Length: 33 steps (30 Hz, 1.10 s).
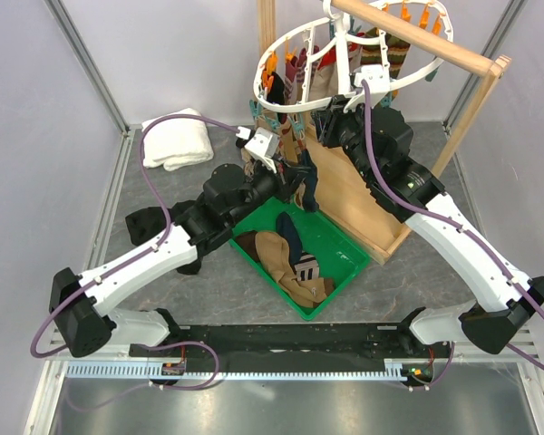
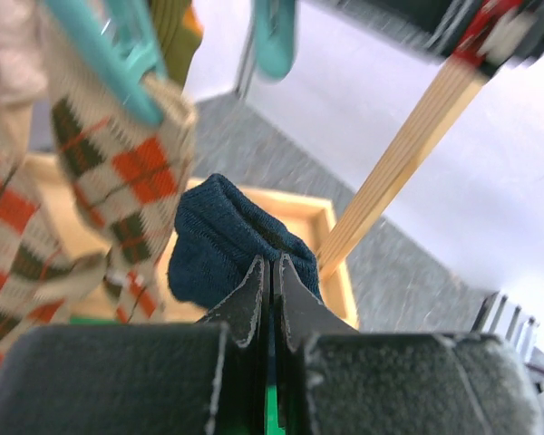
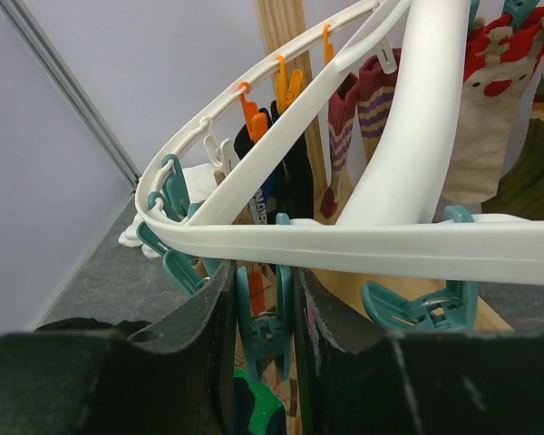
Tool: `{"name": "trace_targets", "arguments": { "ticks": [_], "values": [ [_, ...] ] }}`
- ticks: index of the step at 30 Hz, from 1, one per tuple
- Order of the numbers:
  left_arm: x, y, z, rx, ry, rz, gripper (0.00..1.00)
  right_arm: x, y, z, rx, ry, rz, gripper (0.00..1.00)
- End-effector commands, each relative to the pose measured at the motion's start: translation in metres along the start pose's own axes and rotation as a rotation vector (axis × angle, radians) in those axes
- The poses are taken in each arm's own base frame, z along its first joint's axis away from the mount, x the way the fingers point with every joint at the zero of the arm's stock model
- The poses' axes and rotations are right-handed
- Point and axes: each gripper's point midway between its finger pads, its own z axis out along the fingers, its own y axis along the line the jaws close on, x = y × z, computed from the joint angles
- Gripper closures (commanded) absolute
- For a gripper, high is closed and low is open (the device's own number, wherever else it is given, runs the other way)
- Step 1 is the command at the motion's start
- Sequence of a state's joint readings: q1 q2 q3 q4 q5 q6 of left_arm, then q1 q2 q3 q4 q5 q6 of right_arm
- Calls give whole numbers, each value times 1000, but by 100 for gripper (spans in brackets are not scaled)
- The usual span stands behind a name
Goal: Clip the socks to the hanger
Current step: Pick up the sock from the bin, then clamp the sock onto the hanger.
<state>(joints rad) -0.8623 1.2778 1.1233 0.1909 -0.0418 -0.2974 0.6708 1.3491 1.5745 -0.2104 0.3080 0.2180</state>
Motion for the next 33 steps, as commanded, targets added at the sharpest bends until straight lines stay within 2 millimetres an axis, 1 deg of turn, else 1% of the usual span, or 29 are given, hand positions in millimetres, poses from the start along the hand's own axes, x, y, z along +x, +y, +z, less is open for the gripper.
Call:
{"name": "trace_targets", "arguments": {
  "ticks": [1, 3, 7, 9, 18, 23, 29, 33],
  "values": [
    [-38, -19, 14, 84, -147, -42, 98, 12, 9, -9, -46, 52, 37, 100],
    [-41, -17, 20, 75, -164, -47, 98, 13, 12, -10, -59, 57, 49, 100],
    [-54, -9, 27, 59, -220, -79, 98, 16, 13, -11, -65, 64, 62, 100],
    [-59, -8, 28, 62, -239, -102, 98, 18, 12, -11, -63, 67, 64, 100],
    [-73, -10, 21, 86, -304, -137, 98, 25, 8, -9, -43, 74, 67, 100],
    [-72, -10, 23, 94, -306, -141, 98, 23, 14, -9, -73, 73, 84, 100],
    [-76, -10, 24, 102, -318, -147, 98, 22, 14, -10, -72, 69, 91, 100],
    [-68, -8, 26, 92, -294, -145, 98, 19, 14, -11, -73, 60, 94, 100]
  ]
}}
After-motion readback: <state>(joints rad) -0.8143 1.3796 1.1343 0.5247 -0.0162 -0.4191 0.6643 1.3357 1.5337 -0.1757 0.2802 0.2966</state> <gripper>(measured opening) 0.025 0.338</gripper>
